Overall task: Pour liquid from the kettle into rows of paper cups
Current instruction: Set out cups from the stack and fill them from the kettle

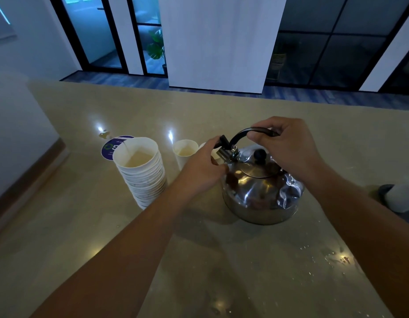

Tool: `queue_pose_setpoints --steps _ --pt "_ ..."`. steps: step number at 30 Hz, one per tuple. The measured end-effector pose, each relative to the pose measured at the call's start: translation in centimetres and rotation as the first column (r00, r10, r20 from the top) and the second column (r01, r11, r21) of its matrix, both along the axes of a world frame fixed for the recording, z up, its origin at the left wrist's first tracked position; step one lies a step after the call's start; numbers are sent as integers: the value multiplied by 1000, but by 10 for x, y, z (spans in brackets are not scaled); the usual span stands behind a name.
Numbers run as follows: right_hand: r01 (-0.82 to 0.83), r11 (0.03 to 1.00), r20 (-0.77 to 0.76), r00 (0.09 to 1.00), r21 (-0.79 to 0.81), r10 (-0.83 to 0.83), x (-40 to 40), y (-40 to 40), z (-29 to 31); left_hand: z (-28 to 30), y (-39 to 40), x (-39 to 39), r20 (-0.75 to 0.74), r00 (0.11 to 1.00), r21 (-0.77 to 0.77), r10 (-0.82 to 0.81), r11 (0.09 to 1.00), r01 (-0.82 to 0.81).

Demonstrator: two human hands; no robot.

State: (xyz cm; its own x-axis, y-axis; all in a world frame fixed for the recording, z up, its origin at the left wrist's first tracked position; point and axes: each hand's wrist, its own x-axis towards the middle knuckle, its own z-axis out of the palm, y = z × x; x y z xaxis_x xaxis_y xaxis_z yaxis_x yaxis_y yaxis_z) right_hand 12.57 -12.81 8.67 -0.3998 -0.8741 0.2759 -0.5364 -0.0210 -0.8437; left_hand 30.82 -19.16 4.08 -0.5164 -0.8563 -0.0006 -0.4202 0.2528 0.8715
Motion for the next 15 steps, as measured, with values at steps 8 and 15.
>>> queue_pose_setpoints --steps 8,15 --pt "2 999 -60 998 44 1 6 -17 10 -4 -11 3 46 999 -10 29 1000 -28" --pt "2 997 -128 992 80 9 5 -30 11 -9 -17 6 94 995 -29 39 999 -36"
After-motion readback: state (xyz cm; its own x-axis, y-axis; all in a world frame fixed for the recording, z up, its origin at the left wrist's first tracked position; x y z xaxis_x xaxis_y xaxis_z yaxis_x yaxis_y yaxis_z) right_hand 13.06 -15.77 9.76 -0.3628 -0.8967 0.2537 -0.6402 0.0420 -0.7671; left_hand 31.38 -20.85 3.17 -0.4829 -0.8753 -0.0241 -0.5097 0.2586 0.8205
